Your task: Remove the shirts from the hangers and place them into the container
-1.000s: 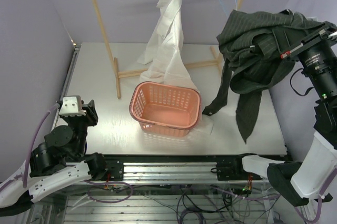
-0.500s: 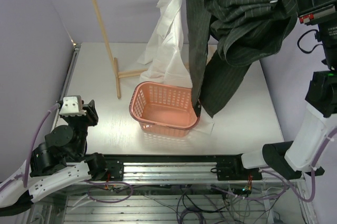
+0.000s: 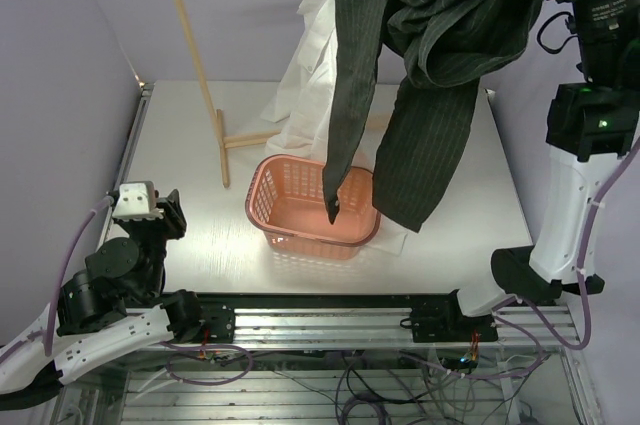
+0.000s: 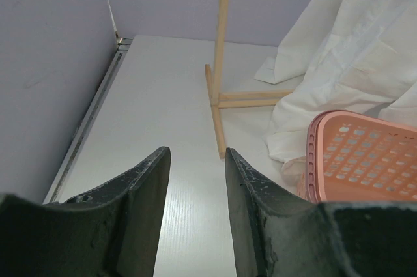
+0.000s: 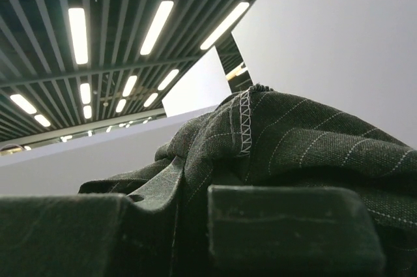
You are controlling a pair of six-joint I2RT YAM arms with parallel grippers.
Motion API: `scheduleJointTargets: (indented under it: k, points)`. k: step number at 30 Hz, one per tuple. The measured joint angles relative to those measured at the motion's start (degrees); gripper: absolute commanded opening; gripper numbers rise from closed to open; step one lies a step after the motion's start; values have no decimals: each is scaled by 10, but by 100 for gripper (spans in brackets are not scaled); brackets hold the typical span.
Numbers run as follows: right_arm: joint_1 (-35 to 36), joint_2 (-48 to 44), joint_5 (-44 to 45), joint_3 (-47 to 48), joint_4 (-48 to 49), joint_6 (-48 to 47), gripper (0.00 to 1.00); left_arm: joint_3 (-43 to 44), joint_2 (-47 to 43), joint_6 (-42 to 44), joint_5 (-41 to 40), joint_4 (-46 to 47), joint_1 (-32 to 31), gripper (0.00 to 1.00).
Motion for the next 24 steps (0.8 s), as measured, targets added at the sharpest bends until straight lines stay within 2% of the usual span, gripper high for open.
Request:
scheduleJointTargets:
  k: [6,15,17,24]
  points:
    - [0,2,-23,-42,23,16,0,0,4,0,-6,0,0,51]
    - [13,47,-50,4,66,48,0,0,22,-1,-8,-1,0,50]
    - [41,50,-47,-2,59,31,0,0,22,-2,-8,-1,0,50]
    - [206,61,-35,-50,18,-90,0,0,35,-9,-12,-5,0,49]
